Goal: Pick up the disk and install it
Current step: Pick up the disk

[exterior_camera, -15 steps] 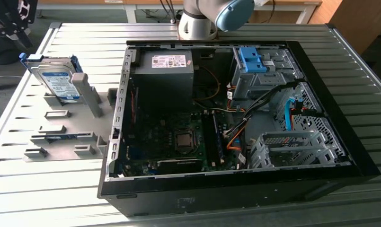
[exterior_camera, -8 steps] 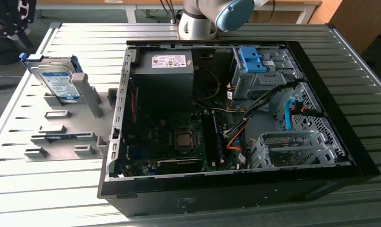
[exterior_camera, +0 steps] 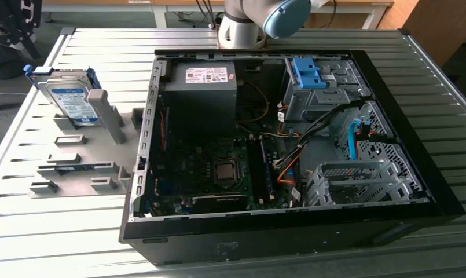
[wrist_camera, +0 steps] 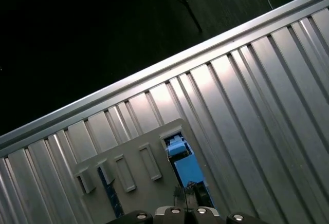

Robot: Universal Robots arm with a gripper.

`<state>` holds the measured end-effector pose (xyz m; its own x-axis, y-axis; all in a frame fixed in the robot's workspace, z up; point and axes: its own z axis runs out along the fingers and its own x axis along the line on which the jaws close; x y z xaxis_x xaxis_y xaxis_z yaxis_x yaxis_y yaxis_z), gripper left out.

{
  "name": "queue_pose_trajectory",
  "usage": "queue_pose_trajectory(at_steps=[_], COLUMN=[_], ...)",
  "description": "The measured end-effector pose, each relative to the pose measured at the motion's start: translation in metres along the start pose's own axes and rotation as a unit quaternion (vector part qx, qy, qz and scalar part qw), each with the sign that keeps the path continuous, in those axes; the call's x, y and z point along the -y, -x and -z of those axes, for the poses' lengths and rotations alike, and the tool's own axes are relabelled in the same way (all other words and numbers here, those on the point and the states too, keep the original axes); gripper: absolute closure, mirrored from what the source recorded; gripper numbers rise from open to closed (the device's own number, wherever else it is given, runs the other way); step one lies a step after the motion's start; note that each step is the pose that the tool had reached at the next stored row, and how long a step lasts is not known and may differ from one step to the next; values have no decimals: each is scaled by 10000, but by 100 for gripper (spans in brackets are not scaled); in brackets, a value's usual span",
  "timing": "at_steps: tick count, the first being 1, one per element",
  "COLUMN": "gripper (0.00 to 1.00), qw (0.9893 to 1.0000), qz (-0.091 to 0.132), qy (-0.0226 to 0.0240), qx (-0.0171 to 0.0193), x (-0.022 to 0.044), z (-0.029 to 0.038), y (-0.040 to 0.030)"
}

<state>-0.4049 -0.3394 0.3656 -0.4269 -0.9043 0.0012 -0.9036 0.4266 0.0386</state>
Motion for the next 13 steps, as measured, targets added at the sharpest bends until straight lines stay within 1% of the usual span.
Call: queue_pose_trajectory(at_steps=[4,8,9,10,11,12,13], gripper=[89,89,89,89,89,89,89], qw=[9996,9983,9981,9981,9980,9980,9980], qz=[278,576,610,622,626,628,628], qy=[-4,-10,-23,-49,-78,-91,-92], qx=[-9,-18,-15,1,31,46,46], x=[0,0,-1,-4,-11,-12,-12], z=[-1,-4,-6,-9,-11,-13,-13], y=[0,0,0,-1,-4,-6,-5])
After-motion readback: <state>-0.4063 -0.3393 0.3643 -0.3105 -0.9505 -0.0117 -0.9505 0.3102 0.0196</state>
